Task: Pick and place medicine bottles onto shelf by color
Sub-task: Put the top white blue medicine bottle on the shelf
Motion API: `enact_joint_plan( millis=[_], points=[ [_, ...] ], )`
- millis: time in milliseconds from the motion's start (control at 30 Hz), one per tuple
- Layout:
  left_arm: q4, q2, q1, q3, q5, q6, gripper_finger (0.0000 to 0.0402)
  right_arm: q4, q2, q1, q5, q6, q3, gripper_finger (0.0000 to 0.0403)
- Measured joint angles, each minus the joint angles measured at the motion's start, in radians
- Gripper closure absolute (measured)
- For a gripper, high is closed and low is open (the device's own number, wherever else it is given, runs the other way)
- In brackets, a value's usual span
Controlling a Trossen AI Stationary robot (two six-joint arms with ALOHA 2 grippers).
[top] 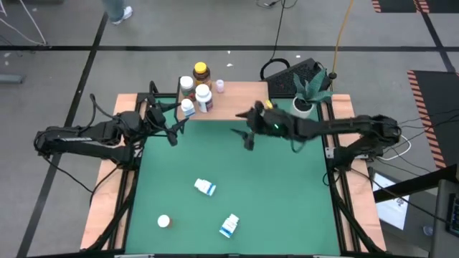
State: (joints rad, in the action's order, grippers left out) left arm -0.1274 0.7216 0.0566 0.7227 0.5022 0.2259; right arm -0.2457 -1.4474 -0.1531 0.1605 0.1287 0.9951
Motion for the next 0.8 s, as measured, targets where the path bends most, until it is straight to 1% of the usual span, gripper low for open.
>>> enact_joint_plan(
  millis=[133, 200, 267, 367, 467, 600, 733, 800],
  points=[
    [-0.001, 0.000, 0.000, 0.000, 0.000, -0.001, 0.0119, -0.257, 0.067, 0.051, -0.004, -0.004, -0.200, 0.0136],
    [0.004, 0.000, 0.000, 0.000, 0.000, -0.001, 0.0119, -0.314, 0.093, 0.068, -0.006, -0.012, -0.266, 0.0136],
    [0.006, 0.000, 0.000, 0.000, 0.000, 0.000, 0.0119, -0.320, 0.106, 0.084, -0.028, -0.030, -0.304, 0.0136],
    [0.011, 0.000, 0.000, 0.000, -0.001, 0.001, 0.0119, -0.311, 0.104, 0.115, -0.079, -0.074, -0.329, 0.0136],
    [0.011, 0.000, 0.000, 0.000, -0.003, -0.017, 0.0119, -0.304, 0.081, 0.162, -0.110, -0.083, -0.328, 0.0136],
    [0.003, 0.000, -0.021, 0.000, -0.006, -0.137, 0.0119, -0.297, 0.051, 0.247, -0.113, -0.052, -0.319, 0.0136],
    [-0.005, 0.016, -0.091, 0.000, -0.014, -0.230, 0.0119, -0.290, 0.013, 0.347, -0.117, -0.005, -0.291, 0.0136],
    [-0.004, 0.038, -0.143, 0.000, -0.023, -0.251, 0.0119, -0.288, -0.014, 0.394, -0.144, 0.018, -0.268, 0.0136]
  ],
)
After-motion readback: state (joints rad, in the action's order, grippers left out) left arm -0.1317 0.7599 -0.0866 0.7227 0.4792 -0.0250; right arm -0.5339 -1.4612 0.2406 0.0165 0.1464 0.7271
